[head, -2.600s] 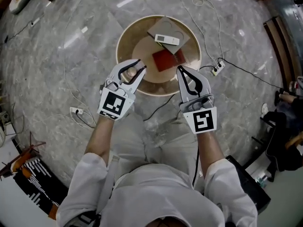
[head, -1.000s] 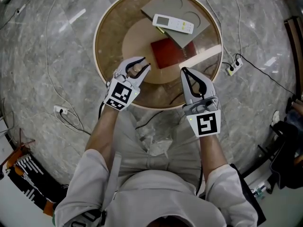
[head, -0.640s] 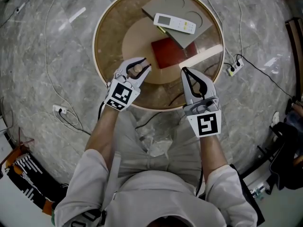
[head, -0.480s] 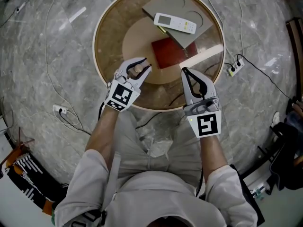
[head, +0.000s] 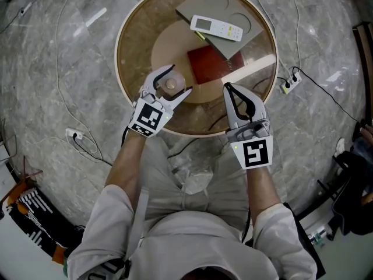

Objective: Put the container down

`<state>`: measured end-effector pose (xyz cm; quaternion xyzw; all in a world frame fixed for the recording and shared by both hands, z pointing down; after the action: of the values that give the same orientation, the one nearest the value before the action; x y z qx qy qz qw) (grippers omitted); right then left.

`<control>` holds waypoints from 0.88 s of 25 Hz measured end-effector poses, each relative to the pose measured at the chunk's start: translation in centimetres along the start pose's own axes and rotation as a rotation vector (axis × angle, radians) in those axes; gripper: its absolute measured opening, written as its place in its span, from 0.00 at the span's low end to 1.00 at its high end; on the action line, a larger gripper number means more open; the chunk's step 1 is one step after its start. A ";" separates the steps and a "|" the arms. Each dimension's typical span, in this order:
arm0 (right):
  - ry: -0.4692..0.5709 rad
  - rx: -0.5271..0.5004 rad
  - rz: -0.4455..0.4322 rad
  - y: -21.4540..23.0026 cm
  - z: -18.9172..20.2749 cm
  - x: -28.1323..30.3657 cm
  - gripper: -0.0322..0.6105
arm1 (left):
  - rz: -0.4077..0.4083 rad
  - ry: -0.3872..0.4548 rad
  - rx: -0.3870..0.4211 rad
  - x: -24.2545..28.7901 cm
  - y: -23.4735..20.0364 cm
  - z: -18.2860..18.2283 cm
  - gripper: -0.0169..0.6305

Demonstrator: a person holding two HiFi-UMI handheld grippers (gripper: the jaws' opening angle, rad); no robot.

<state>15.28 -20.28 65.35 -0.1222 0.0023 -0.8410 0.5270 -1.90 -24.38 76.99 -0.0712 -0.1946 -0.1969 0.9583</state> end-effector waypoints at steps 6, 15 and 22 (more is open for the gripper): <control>0.003 -0.002 -0.005 -0.1 -0.3 0.0 0.06 | -0.011 -0.011 0.008 -0.7 0.0 -0.2 0.55; 0.011 -0.003 -0.008 -0.2 -1.6 -0.6 0.06 | -0.031 0.010 -0.004 -2.7 0.5 -1.6 0.54; 0.003 -0.003 -0.014 -0.6 -4.2 -1.6 0.06 | -0.060 0.030 -0.022 -5.7 0.9 -4.2 0.52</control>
<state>14.58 -19.15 61.07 -0.1217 0.0032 -0.8449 0.5209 -4.92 -22.46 70.79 -0.0730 -0.1799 -0.2288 0.9539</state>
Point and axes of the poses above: the fingertips, and each gripper's own axes: x forward along the fingers, y to its right, z out of its underside, the point moved 7 cm from there along -x, backward along the fingers, and after that the axes turned 10 degrees about z, right-handed, at the moved point
